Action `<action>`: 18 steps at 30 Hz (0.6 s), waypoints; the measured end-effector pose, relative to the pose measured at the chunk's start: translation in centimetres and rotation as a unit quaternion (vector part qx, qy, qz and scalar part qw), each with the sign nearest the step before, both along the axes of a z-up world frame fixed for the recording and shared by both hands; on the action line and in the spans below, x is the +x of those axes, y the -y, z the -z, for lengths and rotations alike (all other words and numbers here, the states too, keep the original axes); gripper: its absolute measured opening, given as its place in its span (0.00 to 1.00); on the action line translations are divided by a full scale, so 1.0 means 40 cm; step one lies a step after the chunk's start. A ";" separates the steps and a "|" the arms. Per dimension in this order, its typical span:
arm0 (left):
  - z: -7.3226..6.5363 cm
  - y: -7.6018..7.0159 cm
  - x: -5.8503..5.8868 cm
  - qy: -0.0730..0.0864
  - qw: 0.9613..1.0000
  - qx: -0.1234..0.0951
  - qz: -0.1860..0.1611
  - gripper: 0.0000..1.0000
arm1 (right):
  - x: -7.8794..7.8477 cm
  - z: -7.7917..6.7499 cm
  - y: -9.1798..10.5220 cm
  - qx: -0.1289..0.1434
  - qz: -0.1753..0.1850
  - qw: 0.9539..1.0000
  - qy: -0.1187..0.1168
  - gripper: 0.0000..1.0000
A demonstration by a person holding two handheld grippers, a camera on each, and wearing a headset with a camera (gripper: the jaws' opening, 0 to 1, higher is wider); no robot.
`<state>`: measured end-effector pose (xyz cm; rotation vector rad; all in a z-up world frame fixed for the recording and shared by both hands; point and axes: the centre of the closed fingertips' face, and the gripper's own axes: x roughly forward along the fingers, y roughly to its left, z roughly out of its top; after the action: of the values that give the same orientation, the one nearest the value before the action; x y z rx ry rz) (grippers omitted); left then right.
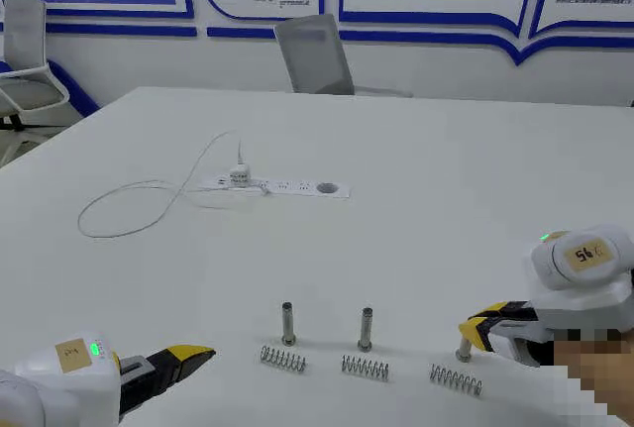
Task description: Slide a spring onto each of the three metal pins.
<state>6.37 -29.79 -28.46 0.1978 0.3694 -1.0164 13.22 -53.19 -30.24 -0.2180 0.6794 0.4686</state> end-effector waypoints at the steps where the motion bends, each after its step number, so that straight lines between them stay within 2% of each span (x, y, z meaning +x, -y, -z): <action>1: 0.000 0.001 0.000 0.000 1.000 0.000 0.000 0.72 | 0.000 -0.001 0.000 0.000 0.000 1.000 0.000 0.11; 8: 0.000 0.006 0.000 0.000 1.000 0.001 0.004 0.72 | -0.004 -0.008 -0.002 0.002 -0.002 1.000 0.004 0.14; 18: 0.001 0.006 -0.001 0.000 1.000 0.002 0.007 0.72 | -0.008 -0.041 -0.010 0.000 -0.008 1.000 0.021 0.16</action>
<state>6.31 -30.04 -28.49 0.2052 0.3704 -1.0290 12.90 -52.77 -28.60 -0.2336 0.6371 0.4788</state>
